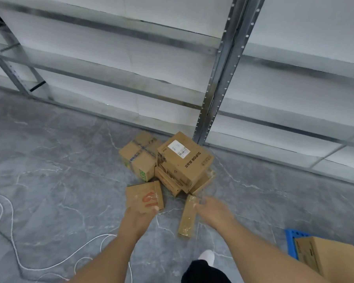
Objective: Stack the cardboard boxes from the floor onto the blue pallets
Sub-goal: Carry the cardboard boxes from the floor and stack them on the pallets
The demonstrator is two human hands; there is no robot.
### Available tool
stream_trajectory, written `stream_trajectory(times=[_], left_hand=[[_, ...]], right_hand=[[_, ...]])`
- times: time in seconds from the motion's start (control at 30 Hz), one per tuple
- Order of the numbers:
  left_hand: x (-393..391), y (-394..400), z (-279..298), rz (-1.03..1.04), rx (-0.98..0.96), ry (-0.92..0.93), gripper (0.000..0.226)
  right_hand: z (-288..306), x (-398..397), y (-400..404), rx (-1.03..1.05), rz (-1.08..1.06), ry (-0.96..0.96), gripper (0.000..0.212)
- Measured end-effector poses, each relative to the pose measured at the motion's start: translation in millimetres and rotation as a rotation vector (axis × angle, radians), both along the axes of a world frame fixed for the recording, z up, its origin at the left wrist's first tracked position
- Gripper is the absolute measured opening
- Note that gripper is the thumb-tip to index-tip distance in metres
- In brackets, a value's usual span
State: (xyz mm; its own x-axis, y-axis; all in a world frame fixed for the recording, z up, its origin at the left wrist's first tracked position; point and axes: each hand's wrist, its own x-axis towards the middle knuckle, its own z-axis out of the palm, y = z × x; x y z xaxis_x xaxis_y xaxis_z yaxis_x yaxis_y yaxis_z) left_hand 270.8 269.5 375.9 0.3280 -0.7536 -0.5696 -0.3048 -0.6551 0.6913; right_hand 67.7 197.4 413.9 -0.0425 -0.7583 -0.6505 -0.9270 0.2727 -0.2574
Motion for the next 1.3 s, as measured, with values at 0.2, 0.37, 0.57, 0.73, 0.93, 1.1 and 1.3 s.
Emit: stream_trajectory(times=[0.2, 0.37, 0.57, 0.73, 0.93, 1.1, 1.3], left_hand=[[-23.9, -61.5, -9.0, 0.033, 0.062, 0.07, 0.094], [-39.2, -131.8, -9.4, 0.055, 0.13, 0.024, 0.025], [-68.6, -201.3, -29.6, 0.015, 0.147, 0.001, 0.045], [-56.0, -241.6, -55.1, -0.087, 0.177, 0.01, 0.017], [-23.6, -309.8, -101.0, -0.209, 0.26, -0.135, 0.079], [9.3, -378.6, -168.0, -0.278, 0.266, -0.195, 0.087], [39.7, -448.7, -250.2, -0.339, 0.263, -0.298, 0.107]], right_hand=[[-17.0, -19.9, -60.6, 0.057, -0.076, -0.014, 0.05], [-34.3, -37.6, -126.5, 0.09, -0.098, -0.048, 0.05], [-66.7, -61.6, -187.6, 0.165, -0.178, -0.085, 0.054], [-92.1, -62.4, -216.1, 0.197, -0.247, -0.11, 0.052], [-135.9, -52.5, -248.5, 0.213, -0.405, -0.151, 0.022], [-199.5, -36.7, -276.3, 0.259, -0.54, -0.183, 0.043], [-278.9, -14.8, -305.1, 0.247, -0.704, -0.23, 0.057]])
